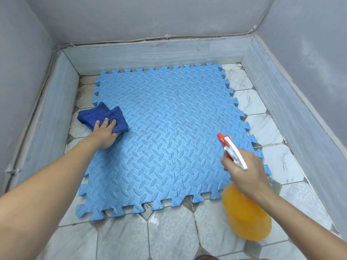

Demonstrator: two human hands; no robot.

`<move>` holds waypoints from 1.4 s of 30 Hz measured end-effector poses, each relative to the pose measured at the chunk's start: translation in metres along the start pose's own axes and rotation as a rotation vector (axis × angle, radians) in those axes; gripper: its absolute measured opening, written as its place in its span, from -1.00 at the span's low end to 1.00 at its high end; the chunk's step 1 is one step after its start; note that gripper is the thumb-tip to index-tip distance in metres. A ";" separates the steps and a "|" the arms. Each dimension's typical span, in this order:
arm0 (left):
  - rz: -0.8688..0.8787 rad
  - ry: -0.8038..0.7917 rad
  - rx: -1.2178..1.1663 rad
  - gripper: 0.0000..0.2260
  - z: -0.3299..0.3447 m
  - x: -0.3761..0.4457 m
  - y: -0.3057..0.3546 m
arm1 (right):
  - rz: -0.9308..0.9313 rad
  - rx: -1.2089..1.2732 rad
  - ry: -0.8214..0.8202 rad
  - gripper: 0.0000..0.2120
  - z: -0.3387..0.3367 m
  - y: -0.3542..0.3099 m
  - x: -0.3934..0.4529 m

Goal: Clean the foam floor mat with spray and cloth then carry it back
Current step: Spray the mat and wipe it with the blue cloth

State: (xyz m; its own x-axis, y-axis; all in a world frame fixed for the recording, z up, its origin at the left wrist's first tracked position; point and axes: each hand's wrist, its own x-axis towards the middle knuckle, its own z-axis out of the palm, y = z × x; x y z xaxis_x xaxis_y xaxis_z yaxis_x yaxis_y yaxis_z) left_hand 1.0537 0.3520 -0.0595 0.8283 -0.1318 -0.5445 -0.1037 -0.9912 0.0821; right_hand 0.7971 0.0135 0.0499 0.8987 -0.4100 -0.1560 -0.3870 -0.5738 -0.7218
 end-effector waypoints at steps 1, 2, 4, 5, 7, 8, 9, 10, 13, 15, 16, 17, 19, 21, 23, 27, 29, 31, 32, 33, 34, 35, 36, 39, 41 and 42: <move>0.002 0.005 0.006 -0.41 0.001 0.001 -0.002 | 0.021 0.026 0.016 -0.80 -0.001 0.000 0.000; 0.002 0.006 0.006 -0.42 0.001 0.001 -0.002 | 0.043 0.067 0.017 -0.89 -0.002 0.001 0.001; -0.006 0.013 -0.001 -0.47 -0.001 -0.006 0.002 | 0.086 0.128 0.003 -0.97 -0.005 0.000 0.004; 0.001 0.017 -0.001 -0.47 0.000 -0.005 0.001 | 0.087 0.114 0.002 -0.96 -0.006 0.000 0.005; 0.017 0.011 0.013 -0.46 -0.001 -0.007 0.001 | 0.051 0.034 0.016 -0.85 -0.006 0.000 0.003; 0.032 0.007 0.016 -0.45 -0.001 -0.004 -0.002 | 0.032 0.010 0.016 -0.78 -0.006 0.000 0.001; 0.030 -0.004 0.012 -0.44 -0.001 -0.002 -0.004 | 0.030 0.008 0.023 -0.73 -0.005 0.001 -0.001; 0.021 -0.019 0.018 -0.45 -0.001 -0.001 -0.006 | 0.036 0.021 0.038 -0.72 -0.005 0.003 -0.001; 0.033 0.005 0.026 -0.48 0.000 0.000 -0.008 | 0.075 0.095 0.034 -0.85 -0.008 0.005 0.001; 0.035 0.018 0.035 -0.49 0.002 -0.001 -0.007 | 0.118 0.183 0.007 -0.95 -0.011 0.005 0.003; 0.039 0.014 0.037 -0.49 0.000 -0.002 -0.006 | 0.138 0.207 0.005 -0.92 -0.013 0.005 0.004; 0.034 0.007 0.039 -0.49 0.000 -0.002 -0.006 | 0.153 0.208 0.010 -0.92 -0.014 0.006 0.005; 0.046 0.001 0.056 -0.50 0.000 0.001 -0.008 | 0.175 0.163 0.020 -0.95 -0.014 0.006 0.007; 0.052 0.003 0.062 -0.50 -0.001 -0.001 -0.007 | 0.203 0.069 -0.012 -0.88 -0.011 0.008 0.007; 0.069 0.014 0.080 -0.52 -0.001 -0.003 -0.007 | 0.261 -0.031 -0.073 -0.77 -0.007 0.012 0.005; 0.070 -0.004 0.099 -0.55 -0.004 -0.006 -0.009 | 0.382 -0.139 -0.141 -0.79 -0.009 0.029 -0.006; 0.056 0.015 0.073 -0.54 -0.006 -0.012 -0.002 | 0.428 -0.140 -0.216 -0.86 -0.011 0.039 -0.014; 0.025 0.033 0.025 -0.54 -0.009 -0.022 0.008 | 0.466 -0.135 -0.299 -0.86 -0.013 0.049 -0.025; 0.018 0.039 0.012 -0.53 -0.011 -0.027 0.013 | 0.475 -0.147 -0.323 -0.85 -0.014 0.052 -0.029; 0.021 0.045 0.025 -0.53 -0.011 -0.026 0.013 | 0.480 -0.156 -0.333 -0.86 -0.014 0.055 -0.033; 0.024 0.047 0.030 -0.53 -0.012 -0.027 0.014 | 0.483 -0.157 -0.333 -0.88 -0.015 0.057 -0.036; 0.028 0.046 0.035 -0.53 -0.011 -0.022 0.012 | 0.484 -0.151 -0.334 -0.90 -0.015 0.057 -0.039; 0.023 0.038 0.025 -0.52 -0.012 -0.024 0.012 | 0.482 -0.147 -0.347 -0.89 -0.015 0.057 -0.042; 0.018 0.039 0.014 -0.53 -0.012 -0.024 0.012 | 0.450 -0.165 -0.393 -0.85 -0.013 0.054 -0.047; 0.021 0.039 0.001 -0.53 -0.013 -0.027 0.014 | 0.455 -0.139 -0.320 -0.86 -0.018 0.056 -0.044; 0.021 0.040 -0.007 -0.53 -0.013 -0.028 0.015 | 0.467 -0.112 -0.247 -0.87 -0.023 0.058 -0.040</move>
State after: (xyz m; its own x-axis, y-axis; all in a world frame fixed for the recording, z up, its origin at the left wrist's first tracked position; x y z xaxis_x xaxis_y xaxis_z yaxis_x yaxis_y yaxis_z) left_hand 1.0365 0.3413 -0.0324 0.8472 -0.1517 -0.5091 -0.1172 -0.9881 0.0994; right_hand 0.7339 -0.0195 0.0298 0.6423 -0.4684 -0.6067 -0.7645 -0.4480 -0.4635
